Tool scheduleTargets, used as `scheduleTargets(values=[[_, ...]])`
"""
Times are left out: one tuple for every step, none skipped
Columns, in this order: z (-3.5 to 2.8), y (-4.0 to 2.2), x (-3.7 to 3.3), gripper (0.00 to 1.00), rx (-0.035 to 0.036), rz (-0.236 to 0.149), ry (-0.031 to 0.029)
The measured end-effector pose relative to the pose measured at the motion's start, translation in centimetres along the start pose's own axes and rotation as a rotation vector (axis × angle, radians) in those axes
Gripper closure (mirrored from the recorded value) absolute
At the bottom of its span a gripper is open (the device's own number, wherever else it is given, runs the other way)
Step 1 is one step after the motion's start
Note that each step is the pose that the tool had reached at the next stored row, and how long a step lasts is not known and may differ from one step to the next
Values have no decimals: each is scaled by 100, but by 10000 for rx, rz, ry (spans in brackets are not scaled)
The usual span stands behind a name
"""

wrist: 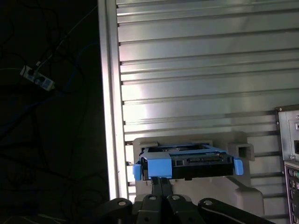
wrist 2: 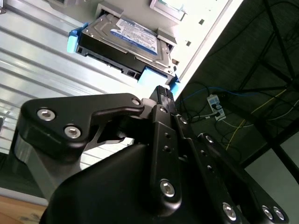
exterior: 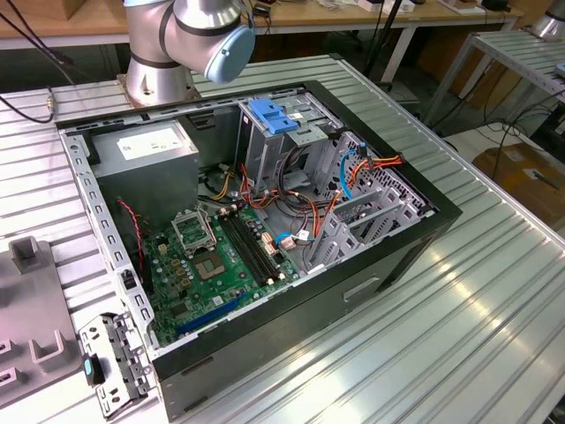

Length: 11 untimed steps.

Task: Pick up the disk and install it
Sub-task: 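Pick up the disk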

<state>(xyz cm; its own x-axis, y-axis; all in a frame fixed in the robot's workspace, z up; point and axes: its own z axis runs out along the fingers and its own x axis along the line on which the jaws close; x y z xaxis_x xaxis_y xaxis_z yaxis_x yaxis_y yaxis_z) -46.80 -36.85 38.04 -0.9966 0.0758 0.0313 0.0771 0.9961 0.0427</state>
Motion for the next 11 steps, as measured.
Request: scheduleTargets(values=[[0,0,0,89,0,0,0],[0,0,1,89,0,0,0],[0,0,1,89,0,0,0],[0,0,1,89,0,0,0],[0,0,2,89,0,0,0],[0,0,2,89,0,0,0],[0,0,2,89,0,0,0],[1,0,2,89,0,-2,-1],[0,0,2,89,0,-5,0],[0,0,2,89,1,-19,1],[0,0,3,89,1,-44,2]])
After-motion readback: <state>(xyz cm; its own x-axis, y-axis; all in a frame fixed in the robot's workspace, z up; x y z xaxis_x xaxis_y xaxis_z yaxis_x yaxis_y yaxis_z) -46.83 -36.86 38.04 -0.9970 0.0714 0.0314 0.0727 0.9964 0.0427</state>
